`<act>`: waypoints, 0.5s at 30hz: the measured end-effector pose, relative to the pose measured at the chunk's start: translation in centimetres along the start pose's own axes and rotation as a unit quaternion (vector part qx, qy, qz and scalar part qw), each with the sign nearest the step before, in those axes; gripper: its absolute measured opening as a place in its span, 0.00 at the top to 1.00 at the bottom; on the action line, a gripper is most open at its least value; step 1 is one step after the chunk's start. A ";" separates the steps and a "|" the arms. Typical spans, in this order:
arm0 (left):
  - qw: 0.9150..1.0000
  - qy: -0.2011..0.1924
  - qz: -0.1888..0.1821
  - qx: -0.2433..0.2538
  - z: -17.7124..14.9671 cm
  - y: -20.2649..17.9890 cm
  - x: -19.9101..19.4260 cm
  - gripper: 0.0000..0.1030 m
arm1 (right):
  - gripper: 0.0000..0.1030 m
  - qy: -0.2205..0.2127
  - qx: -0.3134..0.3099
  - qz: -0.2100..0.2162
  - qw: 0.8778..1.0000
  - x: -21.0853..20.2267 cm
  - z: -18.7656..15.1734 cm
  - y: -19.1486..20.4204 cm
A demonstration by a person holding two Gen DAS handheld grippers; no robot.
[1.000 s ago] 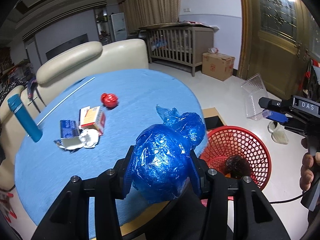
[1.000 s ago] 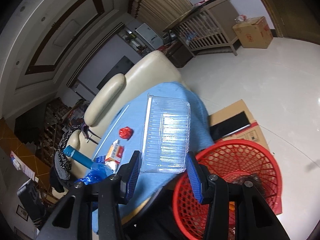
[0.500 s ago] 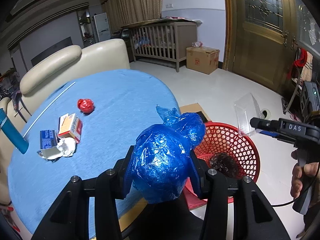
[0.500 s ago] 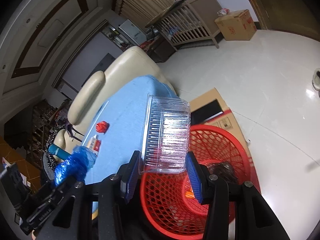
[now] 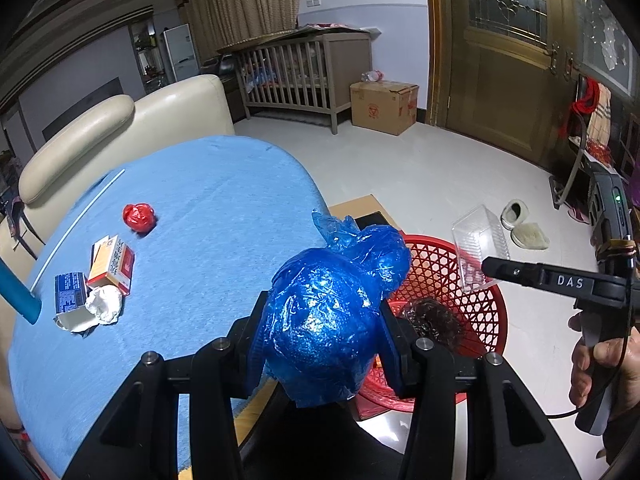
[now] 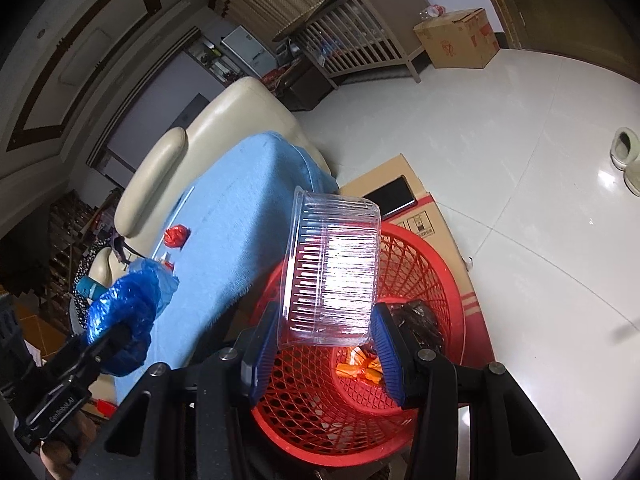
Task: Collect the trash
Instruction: 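Lower the clear container into the red basket and open the right tool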
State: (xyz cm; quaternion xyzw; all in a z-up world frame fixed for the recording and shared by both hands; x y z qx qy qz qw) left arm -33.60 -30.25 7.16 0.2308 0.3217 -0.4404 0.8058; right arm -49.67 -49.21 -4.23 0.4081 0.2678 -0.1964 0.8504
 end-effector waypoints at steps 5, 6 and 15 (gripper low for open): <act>1.000 0.003 -0.005 0.006 0.2 -0.6 0.3 0.52 | 0.53 0.018 -0.009 -0.007 1.000 1.0 -0.6 0.1; 1.000 0.003 -0.006 0.008 0.3 -0.7 0.4 0.52 | 0.53 0.020 -0.010 -0.009 1.000 1.1 -0.7 0.1; 1.000 0.006 -0.010 0.012 0.3 -1.1 0.5 0.52 | 0.31 0.081 -0.004 -0.028 0.996 3.7 -2.3 -0.8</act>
Point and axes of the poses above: each gripper's, at about its wrist camera, not at the fingertips, and x roughly the way its jaws point, y to its left, z to its top, the point moved 3 cm from there along x, roughly the way its jaws point, and after that the axes turned 1 degree about -x, right-handed, at the moved point
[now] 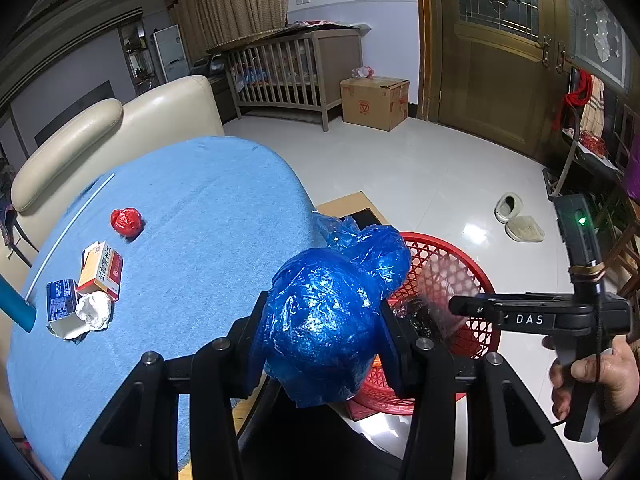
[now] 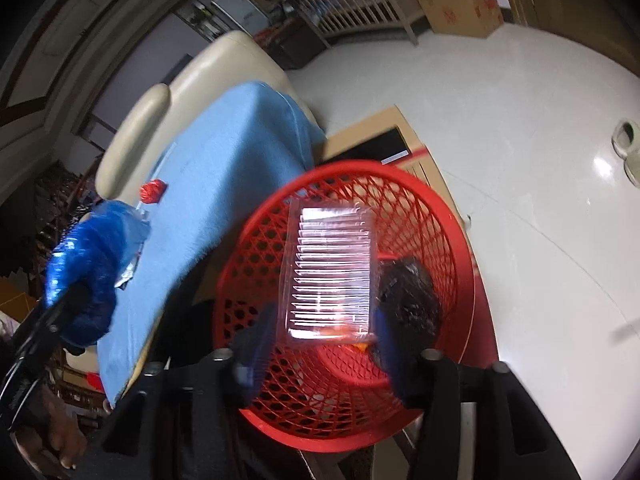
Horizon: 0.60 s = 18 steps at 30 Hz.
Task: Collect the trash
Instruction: 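Lower the clear container into the red basket and open the right tool, then lower the blue bag into the red basket and open the left tool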
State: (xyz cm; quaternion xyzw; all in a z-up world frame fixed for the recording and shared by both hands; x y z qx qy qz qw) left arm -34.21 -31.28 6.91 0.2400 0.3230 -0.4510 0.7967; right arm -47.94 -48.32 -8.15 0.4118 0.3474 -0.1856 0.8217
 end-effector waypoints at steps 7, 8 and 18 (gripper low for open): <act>1.000 0.005 -0.006 0.004 0.0 -0.6 0.4 0.52 | 0.27 -0.016 0.015 0.017 1.000 -1.0 0.4 -0.3; 1.000 0.006 -0.007 0.006 0.1 -0.7 0.5 0.52 | 0.27 -0.021 0.019 0.019 0.999 -1.2 0.6 -0.4; 0.999 0.018 -0.023 0.021 0.4 -1.9 1.7 0.52 | 0.26 -0.064 0.052 0.026 0.996 -3.4 1.6 -2.1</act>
Point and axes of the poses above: each gripper's, at about its wrist camera, not at the fingertips, and x roughly the way its jaws point, y to its left, z to its top, the point moved 3 cm from there along x, roughly the way its jaws point, and after that the axes turned 1 degree about -x, right-handed, at the moved point
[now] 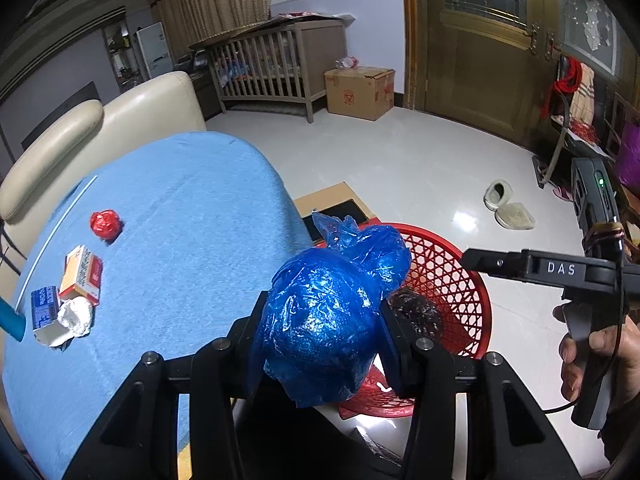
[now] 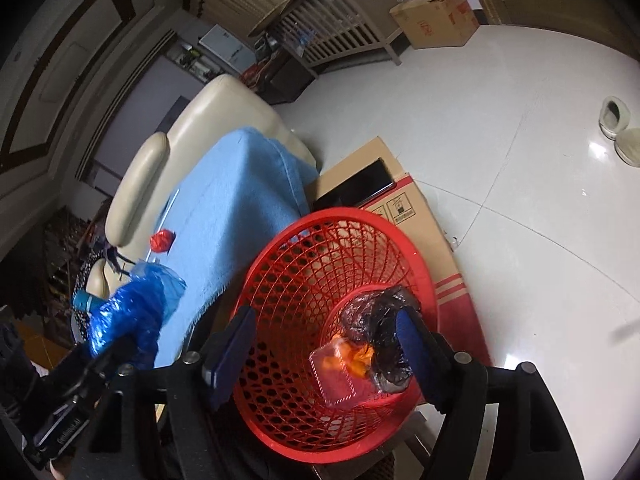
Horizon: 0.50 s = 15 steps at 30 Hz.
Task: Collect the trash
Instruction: 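Lower the blue bag into the red basket and open the left tool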
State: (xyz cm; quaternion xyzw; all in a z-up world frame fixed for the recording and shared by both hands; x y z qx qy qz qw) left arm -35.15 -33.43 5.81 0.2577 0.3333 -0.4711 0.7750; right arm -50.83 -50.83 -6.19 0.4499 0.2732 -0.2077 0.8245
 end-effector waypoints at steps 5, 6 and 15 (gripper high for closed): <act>1.000 0.011 -0.015 0.016 0.2 -1.3 1.0 0.52 | 0.26 -0.026 0.017 0.002 1.000 -1.0 0.4 -0.7; 1.000 0.013 -0.017 0.018 0.2 -1.6 1.2 0.52 | 0.26 -0.042 0.025 0.002 0.999 -1.7 0.6 -1.0; 0.998 0.047 -0.039 0.025 0.4 -3.4 3.4 0.40 | 0.26 -0.137 0.063 0.005 0.989 -6.4 2.8 -2.5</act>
Point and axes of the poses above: each gripper's, at about its wrist camera, not at the fingertips, and x roughly the way its jaws point, y to its left, z to its top, the point moved 3 cm from there along x, roughly the way its jaws point, and after that the axes turned 1 degree about -x, right-handed, at the moved point
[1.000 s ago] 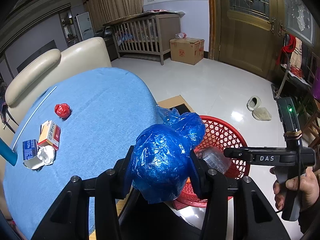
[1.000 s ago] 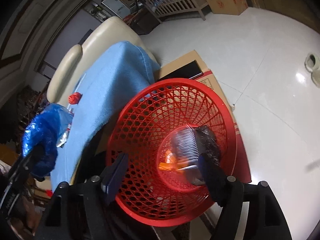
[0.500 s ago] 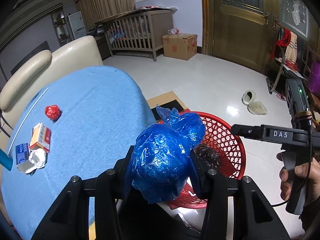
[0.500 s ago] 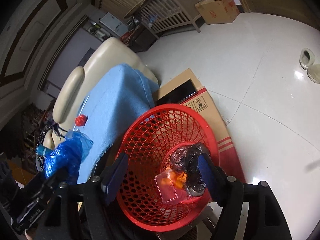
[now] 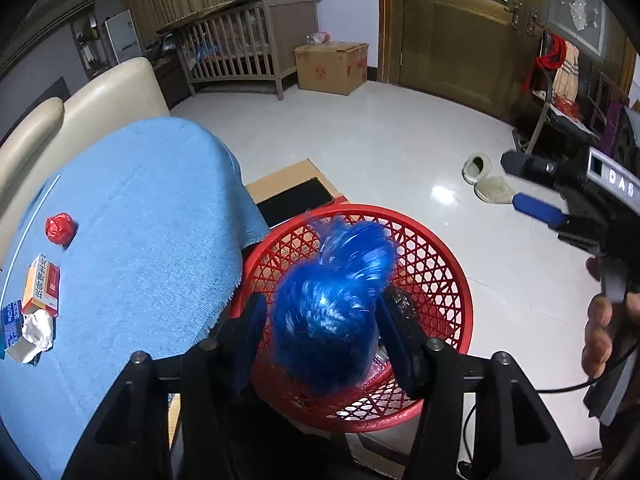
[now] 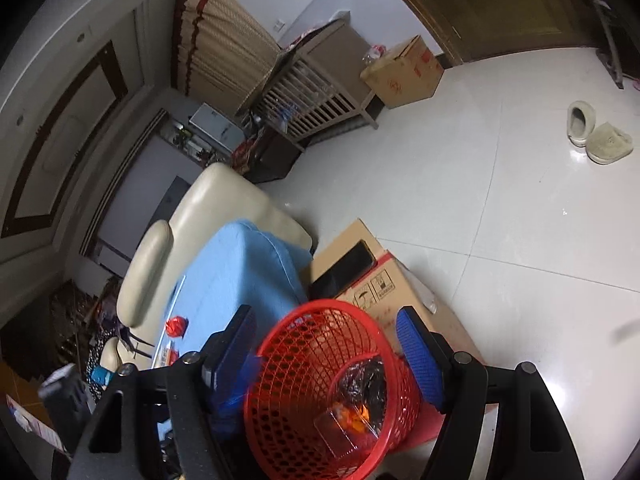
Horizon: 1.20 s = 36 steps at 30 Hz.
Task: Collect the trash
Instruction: 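Lower the blue bag into the red basket and open the left tool, then move the right tool to the orange-and-white box and grasp it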
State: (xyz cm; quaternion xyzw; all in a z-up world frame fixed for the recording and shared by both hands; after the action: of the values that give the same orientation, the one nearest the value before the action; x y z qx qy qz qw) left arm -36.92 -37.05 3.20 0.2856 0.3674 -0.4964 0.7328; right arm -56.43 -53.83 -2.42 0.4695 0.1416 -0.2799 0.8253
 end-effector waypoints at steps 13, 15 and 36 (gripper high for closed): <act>0.997 -0.030 0.042 -0.058 -1.9 6.4 -3.6 0.30 | 0.26 0.021 -0.026 0.030 0.999 1.3 -0.8 3.8; 0.993 -0.036 0.054 -0.096 -2.8 8.9 -4.6 0.30 | 0.27 0.030 -0.037 0.037 0.998 1.8 -1.2 5.0; 0.889 -0.107 0.202 -0.396 -18.4 28.9 -12.8 0.30 | 0.26 0.191 -0.254 0.111 0.942 8.9 -13.7 24.5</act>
State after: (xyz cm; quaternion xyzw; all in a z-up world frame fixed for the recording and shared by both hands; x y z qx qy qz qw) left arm -17.58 -6.07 4.91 -0.0154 0.3870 -0.1781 0.9046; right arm -34.33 -35.18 3.08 0.3021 0.3100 -0.0464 0.9003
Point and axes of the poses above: each gripper's, at about its wrist camera, not at the fingertips, and x roughly the way its jaws point, y to its left, z to its top, the point moved 3 cm from there along x, roughly the way its jaws point, and after that the axes turned 1 degree about -x, right-handed, at the moved point
